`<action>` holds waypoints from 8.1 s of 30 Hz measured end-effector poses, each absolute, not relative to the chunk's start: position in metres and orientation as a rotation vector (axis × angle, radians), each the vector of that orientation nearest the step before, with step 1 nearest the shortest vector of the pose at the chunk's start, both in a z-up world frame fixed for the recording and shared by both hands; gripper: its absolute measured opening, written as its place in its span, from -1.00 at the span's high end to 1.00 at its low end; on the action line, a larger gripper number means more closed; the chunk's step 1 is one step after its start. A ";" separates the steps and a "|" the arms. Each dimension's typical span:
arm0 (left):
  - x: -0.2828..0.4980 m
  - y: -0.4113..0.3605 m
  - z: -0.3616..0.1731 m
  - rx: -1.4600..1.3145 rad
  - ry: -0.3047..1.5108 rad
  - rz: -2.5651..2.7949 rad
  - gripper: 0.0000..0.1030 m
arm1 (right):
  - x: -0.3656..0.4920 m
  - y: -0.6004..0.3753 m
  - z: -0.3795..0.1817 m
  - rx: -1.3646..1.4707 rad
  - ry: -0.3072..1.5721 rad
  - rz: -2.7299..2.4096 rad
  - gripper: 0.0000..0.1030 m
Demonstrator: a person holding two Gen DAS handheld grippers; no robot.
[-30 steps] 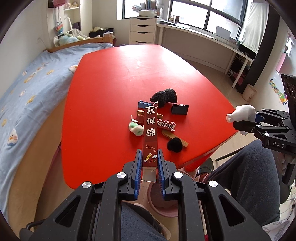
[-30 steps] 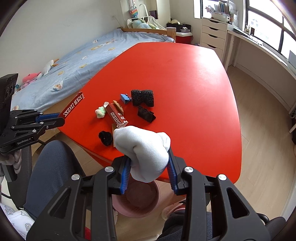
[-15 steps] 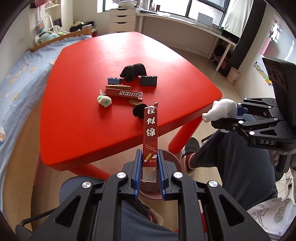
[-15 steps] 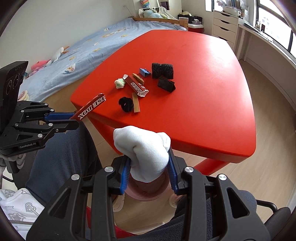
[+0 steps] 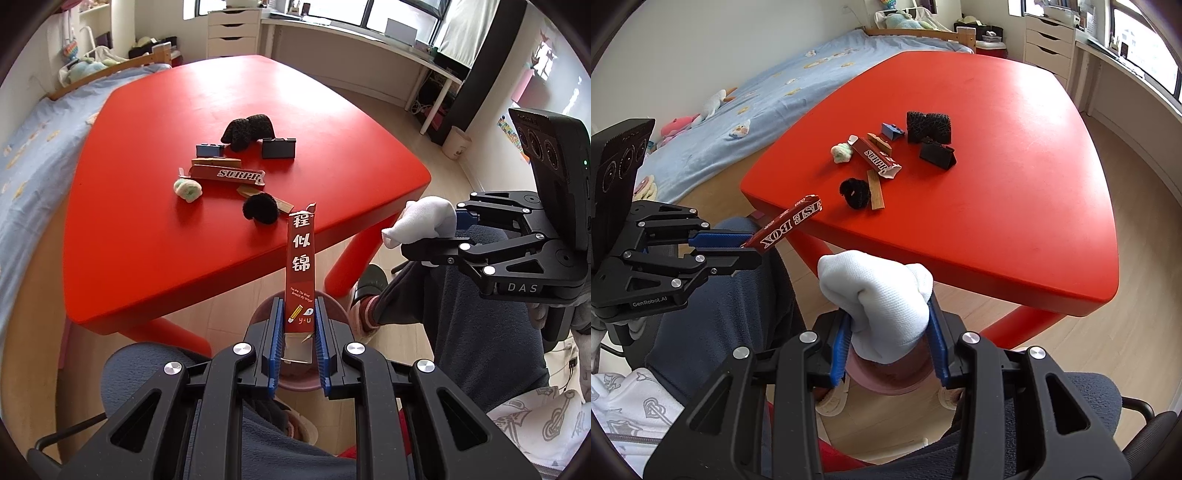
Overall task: Collect trash
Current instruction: 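Carry both items over the pink wastebasket and open both grippers to drop them, then move both grippers back over the table toward the remaining items, then grasp the black plastic piece with the right gripper while the left grasps the green fluffy ball, then carry both items over the wastebasket and open both grippers to drop them, then move both grippers back over the table toward the black items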
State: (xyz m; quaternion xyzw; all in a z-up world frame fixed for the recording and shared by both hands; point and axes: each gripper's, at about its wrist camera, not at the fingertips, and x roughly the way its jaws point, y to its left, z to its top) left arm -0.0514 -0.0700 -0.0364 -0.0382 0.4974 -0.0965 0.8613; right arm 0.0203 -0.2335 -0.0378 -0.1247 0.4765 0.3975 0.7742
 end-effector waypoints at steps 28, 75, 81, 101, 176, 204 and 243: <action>-0.046 -0.047 -0.036 -0.125 1.024 -0.084 -0.85 | 0.031 -0.241 -0.042 -0.233 1.052 0.797 -0.95; 0.074 0.019 -0.062 -0.180 1.138 0.033 -0.85 | 0.164 -0.161 -0.051 -0.369 1.046 0.867 -0.94; 0.082 0.018 -0.076 -0.169 1.173 0.047 -0.85 | 0.176 -0.152 -0.067 -0.403 1.054 0.879 -0.94; 0.088 0.016 -0.072 -0.117 1.145 0.063 0.63 | 0.177 -0.141 -0.071 -0.436 1.013 0.889 0.59; -0.039 -0.072 -0.028 -0.050 1.044 -0.198 0.64 | 0.008 -0.236 -0.003 -0.267 0.930 0.938 0.87; -0.039 -0.054 -0.025 -0.089 1.023 -0.116 -0.85 | 0.019 -0.241 -0.014 -0.231 0.972 0.861 -0.95; 0.003 -0.042 -0.018 -0.082 1.007 -0.164 -0.85 | 0.090 -0.214 0.016 -0.210 0.909 0.823 -0.95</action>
